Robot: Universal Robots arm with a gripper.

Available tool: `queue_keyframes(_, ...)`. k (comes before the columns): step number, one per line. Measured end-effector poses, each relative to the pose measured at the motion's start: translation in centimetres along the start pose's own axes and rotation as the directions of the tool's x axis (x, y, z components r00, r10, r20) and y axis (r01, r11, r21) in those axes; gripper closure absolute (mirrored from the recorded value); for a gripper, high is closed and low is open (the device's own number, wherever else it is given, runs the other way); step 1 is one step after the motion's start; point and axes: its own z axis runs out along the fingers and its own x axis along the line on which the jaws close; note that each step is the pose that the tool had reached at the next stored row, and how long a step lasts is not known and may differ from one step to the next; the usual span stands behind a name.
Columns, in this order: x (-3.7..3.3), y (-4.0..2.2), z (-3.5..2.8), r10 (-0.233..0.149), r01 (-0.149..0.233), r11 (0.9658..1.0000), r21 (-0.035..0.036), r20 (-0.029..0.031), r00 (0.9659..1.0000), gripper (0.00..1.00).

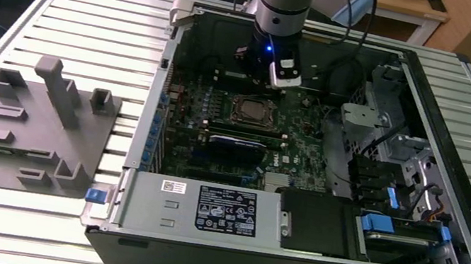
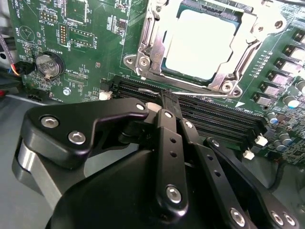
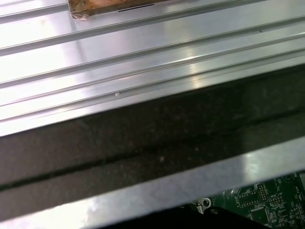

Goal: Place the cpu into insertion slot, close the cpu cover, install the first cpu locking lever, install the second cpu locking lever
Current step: 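Install the first cpu locking lever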

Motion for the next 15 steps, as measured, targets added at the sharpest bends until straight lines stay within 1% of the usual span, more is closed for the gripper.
queue_keyframes(2, 0.02, -0.01, 0.02, 0.004, -0.004, 1.0000, 0.0001, 0.0022, 1.0000, 0.89)
queue_keyframes(3, 0.04, -0.01, 0.05, 0.006, -0.006, 1.0000, -0.0003, 0.0047, 1.0000, 0.89)
queue_keyframes(7, 0.12, -0.06, 0.15, 0.012, -0.012, 0.9999, -0.0017, 0.0148, 0.9998, 0.89)
queue_keyframes(12, 0.35, -0.13, 0.18, 0.010, -0.010, 0.9999, -0.0040, 0.0321, 0.9994, 0.89)
queue_keyframes(13, 0.42, -0.14, 0.18, 0.010, -0.010, 0.9999, -0.0047, 0.0343, 0.9994, 0.89)
queue_keyframes(15, 0.57, -0.18, 0.17, 0.010, -0.009, 0.9999, -0.0055, 0.0368, 0.9993, 0.89)
